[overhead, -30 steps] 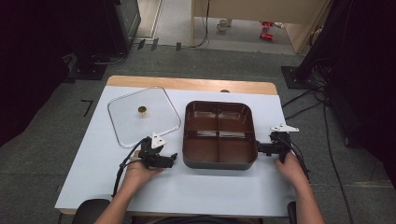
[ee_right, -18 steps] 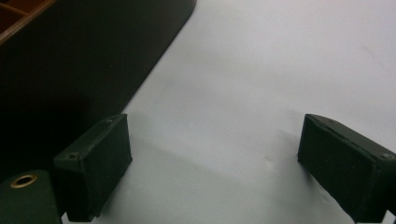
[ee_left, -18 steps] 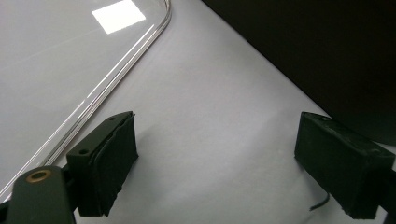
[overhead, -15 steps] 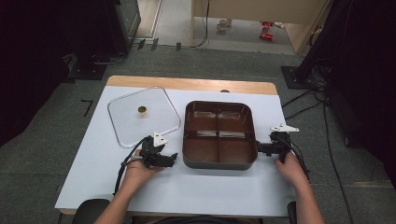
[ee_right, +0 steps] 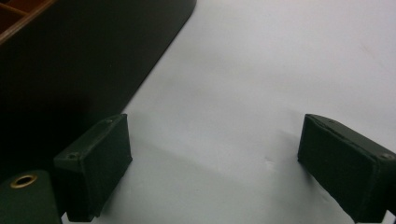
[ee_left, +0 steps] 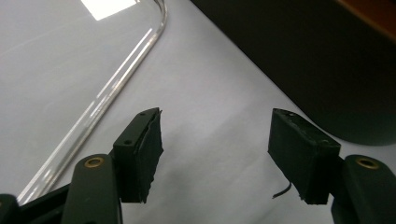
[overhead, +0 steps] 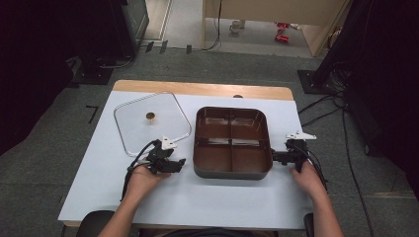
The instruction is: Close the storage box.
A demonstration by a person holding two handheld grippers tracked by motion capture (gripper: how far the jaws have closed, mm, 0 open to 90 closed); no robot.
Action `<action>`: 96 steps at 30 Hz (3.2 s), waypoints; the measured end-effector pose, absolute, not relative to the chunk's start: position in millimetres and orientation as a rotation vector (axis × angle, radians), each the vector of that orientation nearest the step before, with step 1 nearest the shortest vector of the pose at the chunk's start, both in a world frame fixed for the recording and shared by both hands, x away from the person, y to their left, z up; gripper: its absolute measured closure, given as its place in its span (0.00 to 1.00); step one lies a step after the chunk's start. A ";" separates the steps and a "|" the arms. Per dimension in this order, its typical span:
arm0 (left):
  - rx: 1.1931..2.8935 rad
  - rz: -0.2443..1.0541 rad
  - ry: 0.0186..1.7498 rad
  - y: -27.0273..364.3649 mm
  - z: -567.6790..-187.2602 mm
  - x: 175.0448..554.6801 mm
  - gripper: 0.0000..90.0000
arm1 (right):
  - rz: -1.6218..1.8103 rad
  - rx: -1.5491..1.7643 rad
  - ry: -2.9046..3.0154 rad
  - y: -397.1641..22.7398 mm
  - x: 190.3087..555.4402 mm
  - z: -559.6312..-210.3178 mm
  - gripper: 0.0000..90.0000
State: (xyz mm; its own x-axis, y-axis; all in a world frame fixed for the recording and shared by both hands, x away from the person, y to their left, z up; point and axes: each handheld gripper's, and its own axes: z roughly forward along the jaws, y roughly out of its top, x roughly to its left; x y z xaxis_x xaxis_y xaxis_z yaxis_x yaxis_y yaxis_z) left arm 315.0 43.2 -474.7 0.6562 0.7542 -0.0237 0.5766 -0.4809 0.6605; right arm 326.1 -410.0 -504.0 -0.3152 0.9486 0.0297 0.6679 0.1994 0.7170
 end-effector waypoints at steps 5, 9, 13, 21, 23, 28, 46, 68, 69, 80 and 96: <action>2.215 0.332 1.053 48.3 -470.1 318.6 0.40 | 0.897 1.506 2.059 -410.0 326.1 -504.0 0.10; 2.199 0.325 1.068 51.2 -466.6 320.8 0.40 | 0.897 1.506 2.059 -410.0 326.1 -504.0 0.10; 2.188 0.310 1.085 54.3 -463.5 322.9 0.40 | 0.897 1.506 2.060 -410.0 326.1 -504.0 0.10; 2.187 0.295 1.089 58.3 -456.4 326.0 0.40 | 0.897 1.506 2.060 -410.0 326.1 -504.0 0.10; 2.181 0.298 1.087 59.6 -453.3 328.5 0.40 | 0.897 1.506 2.060 -410.1 326.1 -504.0 0.10; 2.176 0.298 1.093 62.2 -450.5 335.9 0.39 | 0.897 1.506 2.060 -410.1 326.1 -504.0 0.10; 2.183 0.288 1.105 74.7 -439.7 363.8 0.39 | 0.898 1.505 2.059 -410.0 326.1 -504.1 0.10; 2.167 0.269 1.111 86.9 -431.4 400.6 0.35 | 0.898 1.505 2.059 -410.0 326.1 -504.1 0.10; 2.167 0.271 1.116 87.3 -431.5 402.0 0.35 | 0.898 1.505 2.059 -410.0 326.1 -504.1 0.10; 2.147 0.308 1.141 96.5 -429.6 421.4 0.36 | 0.898 1.505 2.059 -410.0 326.1 -504.1 0.10; 2.086 0.399 1.236 120.1 -441.3 453.5 0.40 | 0.897 1.505 2.059 -409.9 326.2 -504.1 0.10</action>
State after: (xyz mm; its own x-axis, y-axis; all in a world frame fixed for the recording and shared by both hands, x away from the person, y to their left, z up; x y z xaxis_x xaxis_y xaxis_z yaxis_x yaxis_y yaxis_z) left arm 453.5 120.1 -441.3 0.5038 0.8607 -0.0733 0.6554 -0.3256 0.6815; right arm 326.2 -409.9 -504.1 -0.3152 0.9486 0.0293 0.6675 0.1996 0.7174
